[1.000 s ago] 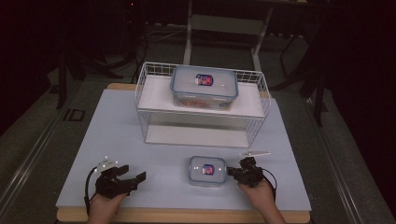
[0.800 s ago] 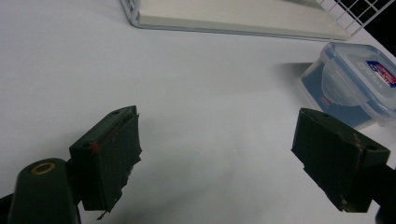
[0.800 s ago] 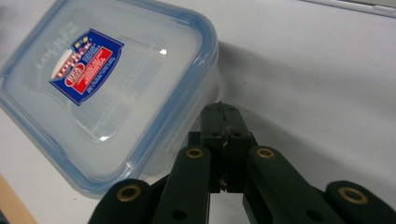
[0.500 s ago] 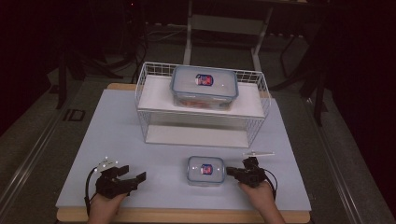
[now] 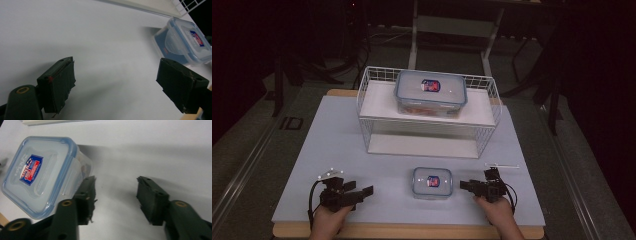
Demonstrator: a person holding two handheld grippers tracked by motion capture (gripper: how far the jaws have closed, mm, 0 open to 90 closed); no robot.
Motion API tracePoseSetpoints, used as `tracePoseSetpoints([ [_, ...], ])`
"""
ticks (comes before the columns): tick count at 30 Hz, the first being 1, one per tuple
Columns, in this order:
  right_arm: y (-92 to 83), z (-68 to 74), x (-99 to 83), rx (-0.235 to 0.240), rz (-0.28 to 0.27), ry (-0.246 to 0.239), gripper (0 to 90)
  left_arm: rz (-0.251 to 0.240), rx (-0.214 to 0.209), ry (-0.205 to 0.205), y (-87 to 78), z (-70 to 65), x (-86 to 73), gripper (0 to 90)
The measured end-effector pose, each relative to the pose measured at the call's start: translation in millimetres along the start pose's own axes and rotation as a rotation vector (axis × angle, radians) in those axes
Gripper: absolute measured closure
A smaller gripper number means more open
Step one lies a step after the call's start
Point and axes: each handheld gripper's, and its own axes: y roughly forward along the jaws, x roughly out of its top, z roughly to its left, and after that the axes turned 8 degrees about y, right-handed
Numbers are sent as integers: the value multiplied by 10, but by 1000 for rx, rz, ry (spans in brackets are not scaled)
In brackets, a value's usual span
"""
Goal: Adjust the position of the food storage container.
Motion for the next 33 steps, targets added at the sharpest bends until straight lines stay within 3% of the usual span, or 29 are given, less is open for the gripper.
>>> tracePoseSetpoints([
  [3,-24,-12,1,-11,-14,18,420,8,1,-5,9,-8,7,154],
  [4,-62,-45,12,6,-23,55,357,29,-61,-65,54,-40,42,154],
  [6,-87,-70,20,23,-24,71,338,40,-111,-98,82,-57,62,155],
  [7,-98,-82,24,36,-24,79,328,40,-111,-98,82,-57,62,155],
  [9,-116,-100,29,61,-22,92,314,47,-185,-144,132,-75,99,156],
  [10,-123,-103,32,71,-21,98,308,47,-185,-144,132,-75,99,156],
  [12,-136,-110,37,110,-18,115,298,46,-224,-171,183,-104,150,157],
  [22,-157,-79,56,205,-28,137,312,46,-263,-210,367,-228,293,157],
  [30,-131,-34,70,211,-19,131,320,51,-278,-199,498,-346,391,158],
  [33,-112,-18,76,215,-11,130,321,18,-301,-186,520,-362,403,147],
])
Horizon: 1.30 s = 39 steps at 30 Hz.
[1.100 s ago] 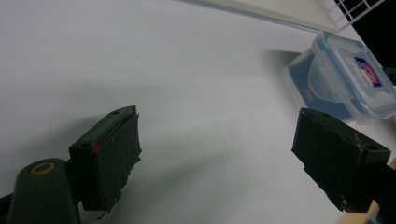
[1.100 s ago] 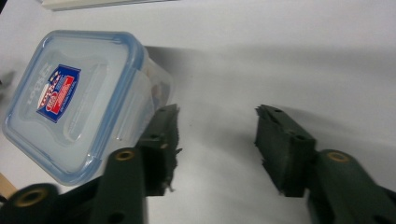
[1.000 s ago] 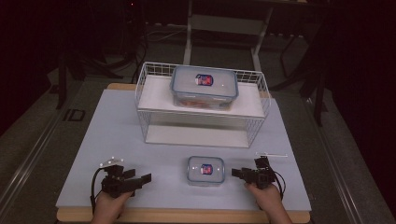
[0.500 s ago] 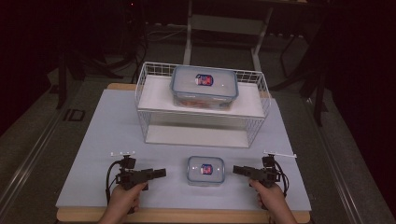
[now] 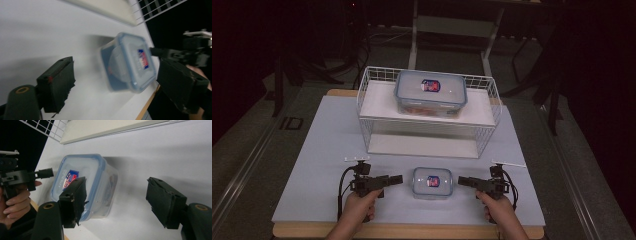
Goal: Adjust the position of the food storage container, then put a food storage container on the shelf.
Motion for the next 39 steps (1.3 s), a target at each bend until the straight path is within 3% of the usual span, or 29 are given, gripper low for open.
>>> tracePoseSetpoints([
  [9,29,28,-7,1,4,-12,320,15,-27,33,73,-41,10,132],
  [11,27,34,-12,5,6,-11,320,27,-29,43,90,-52,8,110],
  [13,30,42,-16,7,8,-11,320,82,-22,47,130,-64,11,68],
  [14,32,47,-18,8,9,-15,320,86,-19,50,139,-70,6,59],
  [15,32,49,-19,9,10,-15,320,77,-1,52,144,-81,1,59],
  [18,33,58,-24,8,12,-15,319,48,2,47,143,-88,5,69],
  [24,23,48,-29,15,11,-10,317,76,7,49,202,-123,-2,72],
  [34,44,29,-12,32,20,12,315,101,-3,2,302,-130,42,132],
  [39,75,15,-7,49,28,34,312,106,-37,-45,363,-88,54,143],
])
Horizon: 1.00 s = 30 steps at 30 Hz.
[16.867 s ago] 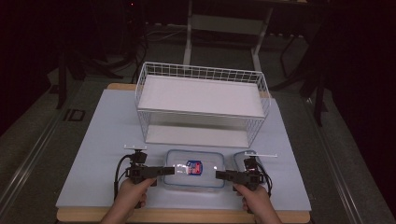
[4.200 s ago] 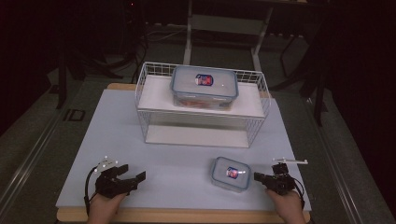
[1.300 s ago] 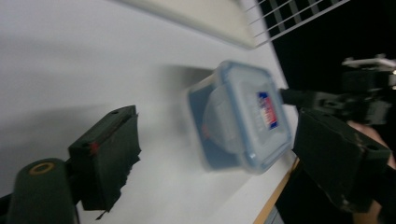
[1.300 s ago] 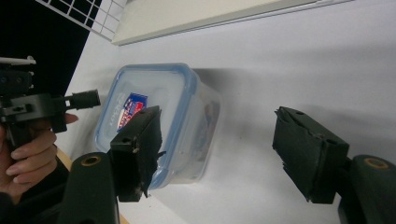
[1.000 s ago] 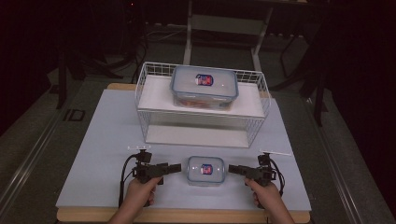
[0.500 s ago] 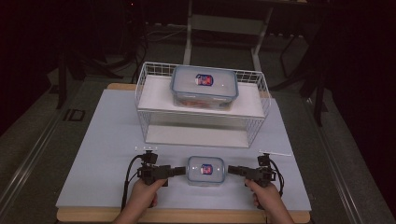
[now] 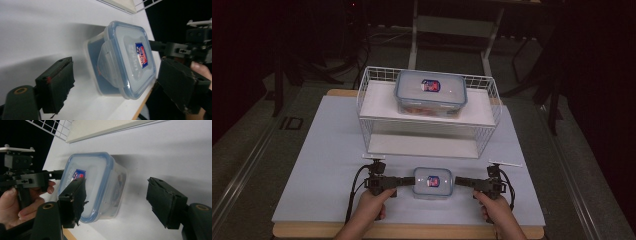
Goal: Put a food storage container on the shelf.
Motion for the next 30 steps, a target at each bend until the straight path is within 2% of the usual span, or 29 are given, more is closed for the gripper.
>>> tracePoseSetpoints([
  [3,17,-6,3,8,7,10,308,1,-21,-29,23,19,19,144],
  [11,73,-32,28,40,32,61,315,24,-34,-42,96,17,41,148],
  [19,174,-18,9,34,67,68,342,34,-31,-58,175,1,39,158],
  [21,186,-16,6,32,69,70,352,36,-22,-61,183,-6,40,198],
  [28,255,-34,3,47,101,101,421,49,-13,-67,262,-17,27,220],
  [30,305,-43,4,71,129,109,446,56,-27,-71,281,-13,22,288],
])
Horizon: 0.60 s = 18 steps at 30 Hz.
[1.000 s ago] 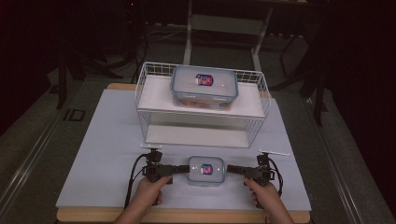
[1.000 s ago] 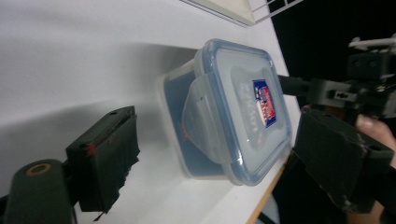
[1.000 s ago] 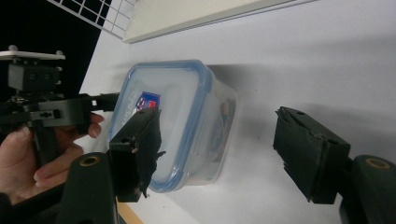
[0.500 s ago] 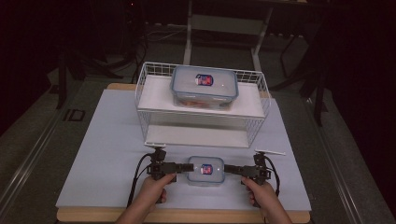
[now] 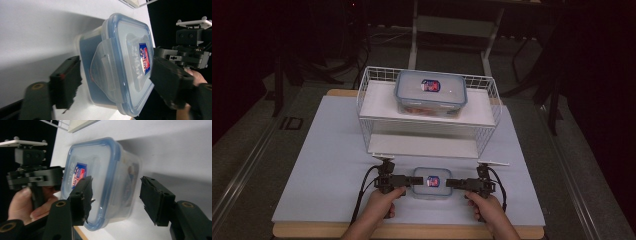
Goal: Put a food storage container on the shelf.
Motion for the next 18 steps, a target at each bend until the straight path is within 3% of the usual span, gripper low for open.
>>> tracePoseSetpoints([
  [3,31,-4,4,28,16,5,471,5,18,7,2,3,-2,356],
  [9,33,-13,11,34,29,24,483,-10,-3,-4,-48,39,-7,463],
  [11,26,-20,14,40,38,51,492,-11,-15,-14,-69,47,-10,489],
  [18,5,-31,15,44,69,112,512,-17,-16,-51,-73,45,-12,509],
])
